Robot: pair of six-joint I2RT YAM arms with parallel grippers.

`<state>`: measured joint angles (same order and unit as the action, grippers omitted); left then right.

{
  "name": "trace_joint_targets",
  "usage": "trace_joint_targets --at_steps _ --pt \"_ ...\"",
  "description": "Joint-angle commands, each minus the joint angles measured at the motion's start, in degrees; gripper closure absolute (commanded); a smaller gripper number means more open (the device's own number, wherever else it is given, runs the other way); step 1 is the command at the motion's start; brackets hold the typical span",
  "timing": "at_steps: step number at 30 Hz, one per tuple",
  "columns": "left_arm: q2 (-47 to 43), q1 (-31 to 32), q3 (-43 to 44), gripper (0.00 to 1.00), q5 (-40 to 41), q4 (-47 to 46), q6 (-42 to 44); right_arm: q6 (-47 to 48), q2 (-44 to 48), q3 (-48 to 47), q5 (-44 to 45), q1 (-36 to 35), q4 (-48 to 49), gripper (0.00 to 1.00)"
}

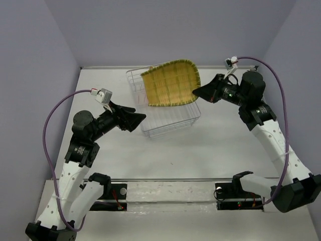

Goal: Load the plates into the dish rack

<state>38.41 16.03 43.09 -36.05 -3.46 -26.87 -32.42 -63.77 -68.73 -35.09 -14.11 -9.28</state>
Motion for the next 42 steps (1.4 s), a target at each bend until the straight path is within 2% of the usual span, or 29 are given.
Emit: trace_joint_targets --at_steps 1,6,8,13,18,19,22,24,26,27,28,30,34,35,38,42 --pt "-0.09 -0.04 3.84 0.09 -0.78 2.67 4.18 4.03 -2.22 -4.83 -5.15 -4.95 -0.13 0.93" --pt "-0.36 -0.04 2.18 0.09 5.19 4.70 6.57 5.00 -5.48 -5.63 -7.62 -9.61 0.05 0.93" --pt "0.08 0.05 0.69 0.10 4.94 3.91 5.52 4.39 -5.93 -4.84 -9.19 -10.58 1.97 0.93" --pt "0.70 -0.04 -2.22 0.25 4.94 -3.91 2.71 0.96 -8.74 -2.81 -15.35 -12.25 8.30 0.93" --pt "0.35 0.05 -3.01 0.28 7.66 -4.54 2.70 1.40 -9.53 -2.73 -14.66 -12.79 8.22 0.93" --pt "0.17 -0.04 -3.10 0.37 8.01 -4.71 2.62 1.40 -9.53 -2.90 -14.92 -12.79 8.31 0.93" --pt "-1.23 -0.04 -4.24 0.57 7.41 -8.03 1.30 1.14 -10.15 -3.51 -16.32 -12.79 8.49 0.93" --pt "-2.29 -0.04 -5.65 0.80 5.92 -11.80 -1.59 0.96 -11.02 -3.95 -16.59 -12.79 8.40 0.93" --pt "-2.73 0.05 -6.96 0.87 4.94 -14.19 -5.11 0.26 -11.38 -3.87 -16.06 -12.79 8.84 0.92" --pt "-3.08 0.05 -7.49 0.95 4.07 -16.55 -6.42 -0.35 -11.47 -3.69 -15.80 -13.31 10.84 0.87" --pt "-3.34 -0.04 -7.84 0.95 4.06 -17.44 -7.83 -1.66 -11.47 -3.78 -15.19 -13.31 12.08 0.73" --pt "-4.83 -0.04 -9.86 0.95 4.67 -22.16 -12.84 -3.51 -11.82 -3.96 -13.34 -13.31 14.10 0.55" --pt "-7.91 -0.12 -13.03 0.95 6.17 -29.92 -21.10 -6.59 -11.30 -1.68 -12.46 -13.84 21.64 0.38" --pt "-8.87 -0.12 -13.64 0.94 7.30 -31.94 -23.03 -7.90 -11.03 0.24 -11.94 -14.54 23.32 0.31" --pt "-10.02 -0.21 -14.78 0.95 8.89 -34.76 -25.06 -9.50 -10.68 2.45 -11.49 -16.82 27.81 0.21" --pt "-10.73 -0.21 -17.85 0.95 10.74 -43.44 -29.81 -10.46 -10.94 6.75 -8.43 -20.24 31.59 0.17"
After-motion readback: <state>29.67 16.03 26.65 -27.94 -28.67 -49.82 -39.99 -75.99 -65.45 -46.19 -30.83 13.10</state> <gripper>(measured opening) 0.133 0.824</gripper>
